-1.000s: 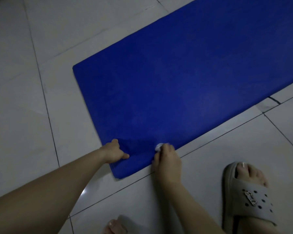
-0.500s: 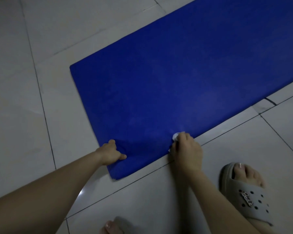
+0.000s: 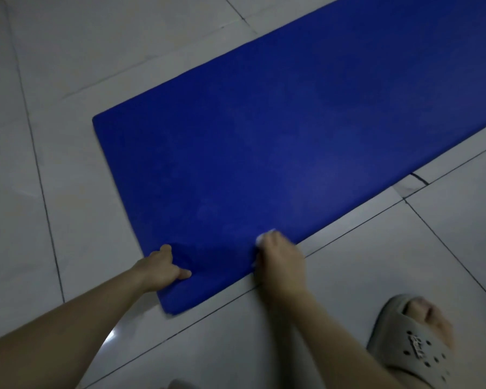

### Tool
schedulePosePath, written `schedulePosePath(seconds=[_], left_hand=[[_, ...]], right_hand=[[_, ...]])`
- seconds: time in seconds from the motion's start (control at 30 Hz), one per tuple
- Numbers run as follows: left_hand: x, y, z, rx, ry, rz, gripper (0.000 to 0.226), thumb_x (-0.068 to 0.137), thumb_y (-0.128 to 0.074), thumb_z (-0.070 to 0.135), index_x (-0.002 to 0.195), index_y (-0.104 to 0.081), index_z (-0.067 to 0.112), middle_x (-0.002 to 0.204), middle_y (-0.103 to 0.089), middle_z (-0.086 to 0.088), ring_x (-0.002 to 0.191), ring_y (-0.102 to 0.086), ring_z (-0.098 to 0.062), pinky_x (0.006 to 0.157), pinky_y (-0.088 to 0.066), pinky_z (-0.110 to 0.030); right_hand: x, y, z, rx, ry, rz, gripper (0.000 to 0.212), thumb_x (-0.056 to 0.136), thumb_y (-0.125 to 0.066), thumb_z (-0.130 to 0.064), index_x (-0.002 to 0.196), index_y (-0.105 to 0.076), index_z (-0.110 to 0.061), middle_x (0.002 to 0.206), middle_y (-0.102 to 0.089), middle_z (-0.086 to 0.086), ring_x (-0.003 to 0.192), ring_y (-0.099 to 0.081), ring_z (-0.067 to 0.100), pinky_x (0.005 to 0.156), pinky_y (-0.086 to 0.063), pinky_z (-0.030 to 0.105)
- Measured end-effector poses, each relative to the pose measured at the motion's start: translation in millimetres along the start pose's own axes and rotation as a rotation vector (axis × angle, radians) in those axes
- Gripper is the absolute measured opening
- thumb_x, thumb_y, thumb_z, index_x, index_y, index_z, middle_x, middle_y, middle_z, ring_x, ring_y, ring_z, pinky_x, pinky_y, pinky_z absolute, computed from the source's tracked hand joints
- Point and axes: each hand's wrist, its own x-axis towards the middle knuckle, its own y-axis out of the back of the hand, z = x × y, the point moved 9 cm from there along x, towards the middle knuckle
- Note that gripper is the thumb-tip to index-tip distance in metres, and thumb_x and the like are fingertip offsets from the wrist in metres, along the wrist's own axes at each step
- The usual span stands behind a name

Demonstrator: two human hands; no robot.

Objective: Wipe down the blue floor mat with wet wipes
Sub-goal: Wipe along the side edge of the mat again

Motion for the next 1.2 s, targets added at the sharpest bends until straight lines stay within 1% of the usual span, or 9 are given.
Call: schedulePosePath(seconds=[0.1,0.2,0.33,0.5,0.73,0.87,0.97,1.1,1.2], left_hand=[[-2,0,4,0.017,0.012,0.011,0.075,0.077,-0.071,0.057,0.133,-0.037,0.021,0.132,-0.05,-0.002,0.114,-0.054,-0.022,0.099,-0.05,-0.04],[-4,1,8,0.048,0.027,0.027,0.075,0.083,-0.071,0.052,0.139,-0.034,0.018,0.135,-0.049,-0.004,0.116,-0.053,-0.023,0.099,-0.049,-0.038],[-7,1,9,0.042,0.036,0.007,0.074,0.082,-0.072,0.051,0.136,-0.034,0.018,0.133,-0.049,-0.003,0.115,-0.053,-0.022,0.1,-0.049,-0.038],[-9,3,9,0.047,0.037,0.014,0.075,0.083,-0.072,0.053,0.137,-0.034,0.018,0.135,-0.049,-0.004,0.117,-0.053,-0.023,0.101,-0.049,-0.039],[-10,1,7,0.019,0.028,0.012,0.076,0.076,-0.07,0.059,0.133,-0.035,0.022,0.133,-0.048,-0.003,0.115,-0.053,-0.023,0.099,-0.049,-0.039],[-12,0,5,0.067,0.027,0.017,0.072,0.08,-0.07,0.058,0.131,-0.036,0.021,0.132,-0.049,-0.003,0.114,-0.053,-0.022,0.097,-0.05,-0.037],[-13,3,9,0.066,0.025,0.04,0.068,0.081,-0.072,0.055,0.129,-0.037,0.022,0.126,-0.052,0.0,0.11,-0.055,-0.02,0.093,-0.051,-0.034],[-23,19,31,0.281,0.092,0.041,0.049,0.078,-0.073,0.052,0.113,-0.055,0.022,0.103,-0.06,0.004,0.092,-0.06,-0.015,0.083,-0.055,-0.03],[-41,24,81,0.57,-0.093,0.168,0.013,0.088,-0.058,0.034,0.086,-0.053,0.021,0.087,-0.059,0.004,0.079,-0.059,-0.015,0.065,-0.048,-0.028]], right_hand=[[22,39,79,-0.085,-0.31,0.143,0.016,0.093,-0.064,-0.024,0.104,-0.058,-0.015,0.1,-0.065,0.004,0.08,-0.062,0.019,0.073,-0.054,0.034],[11,39,72,0.017,-0.411,0.186,0.015,0.092,-0.064,-0.02,0.104,-0.058,-0.013,0.096,-0.065,0.002,0.077,-0.064,0.018,0.07,-0.054,0.031],[-28,-16,-23,0.157,-0.138,-0.019,0.005,0.098,-0.054,-0.027,0.102,-0.054,-0.03,0.096,-0.06,-0.013,0.081,-0.06,0.002,0.077,-0.05,0.019],[-26,-29,-49,0.041,0.242,-0.147,0.024,0.095,-0.058,-0.027,0.118,-0.057,-0.02,0.107,-0.063,0.0,0.091,-0.062,0.019,0.086,-0.053,0.038],[41,54,109,-0.232,-0.3,0.084,0.033,0.092,-0.065,-0.032,0.118,-0.052,-0.016,0.112,-0.064,0.006,0.091,-0.064,0.025,0.078,-0.053,0.039],[15,44,83,0.018,-0.452,0.134,0.024,0.092,-0.065,-0.025,0.113,-0.055,-0.017,0.104,-0.063,0.001,0.087,-0.063,0.02,0.078,-0.053,0.036],[-19,-5,7,0.169,-0.279,-0.062,0.013,0.094,-0.058,-0.029,0.106,-0.054,-0.028,0.102,-0.058,-0.01,0.09,-0.059,0.009,0.083,-0.051,0.029],[-37,-32,-53,0.047,0.174,-0.192,0.029,0.097,-0.051,-0.039,0.122,-0.055,-0.025,0.115,-0.061,-0.006,0.099,-0.061,0.013,0.095,-0.05,0.036],[-11,4,1,-0.009,0.05,-0.077,0.029,0.095,-0.057,-0.041,0.121,-0.052,-0.03,0.116,-0.06,-0.009,0.101,-0.058,0.01,0.097,-0.048,0.032]])
